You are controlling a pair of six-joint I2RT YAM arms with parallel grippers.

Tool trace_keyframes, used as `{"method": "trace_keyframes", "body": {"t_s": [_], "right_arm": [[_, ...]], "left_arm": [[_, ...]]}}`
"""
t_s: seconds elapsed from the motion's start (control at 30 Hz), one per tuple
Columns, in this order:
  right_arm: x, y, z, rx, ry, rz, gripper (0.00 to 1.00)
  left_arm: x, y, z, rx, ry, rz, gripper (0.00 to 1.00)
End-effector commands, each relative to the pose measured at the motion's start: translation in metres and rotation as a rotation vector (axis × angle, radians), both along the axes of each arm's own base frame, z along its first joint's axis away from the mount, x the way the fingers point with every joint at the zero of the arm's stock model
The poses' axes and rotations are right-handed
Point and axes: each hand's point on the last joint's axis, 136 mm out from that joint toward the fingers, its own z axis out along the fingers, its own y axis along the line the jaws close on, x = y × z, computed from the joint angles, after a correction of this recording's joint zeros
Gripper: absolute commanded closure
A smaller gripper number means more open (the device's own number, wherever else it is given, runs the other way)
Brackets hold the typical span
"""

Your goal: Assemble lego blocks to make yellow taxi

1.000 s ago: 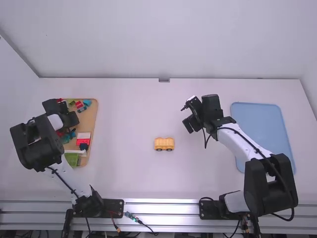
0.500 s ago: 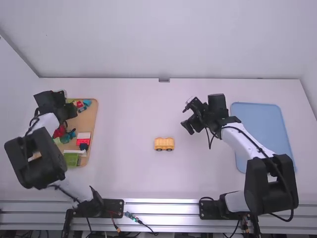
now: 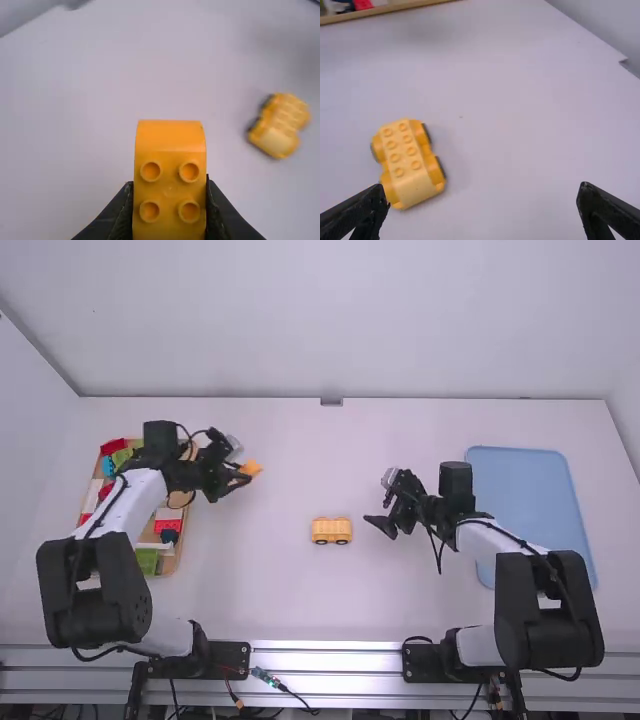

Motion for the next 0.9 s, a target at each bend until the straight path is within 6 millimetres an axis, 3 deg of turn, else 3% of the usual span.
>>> {"method": "trace_keyframes", "body": {"t_s": [0.0,0.3,0.47,0.67,0.87], "right_arm": [[-0.027,0.011,-0.008,0.062,0.024,0.082,0.01],[-0.047,0.018,-0.031,0.015,-0.045,0.090,0.01],[-0.047,0.025,-0.037,0.016,-0.064,0.112,0.01],[-0.038,0.038,-0.064,0.014,-0.044,0.149,0.01],[-0.027,0.054,-0.085,0.017,-0.021,0.194,0.01]], "left_arm": [[-0.016,-0.040,-0.003,0.062,-0.111,-0.255,0.98],[-0.073,-0.099,-0.019,0.091,-0.122,-0.602,0.98],[-0.082,-0.112,-0.025,0.037,-0.158,-0.637,0.98],[-0.084,-0.114,-0.045,0.009,-0.134,-0.576,0.98],[-0.084,-0.119,-0.044,-0.024,-0.112,-0.547,0.98]]}}
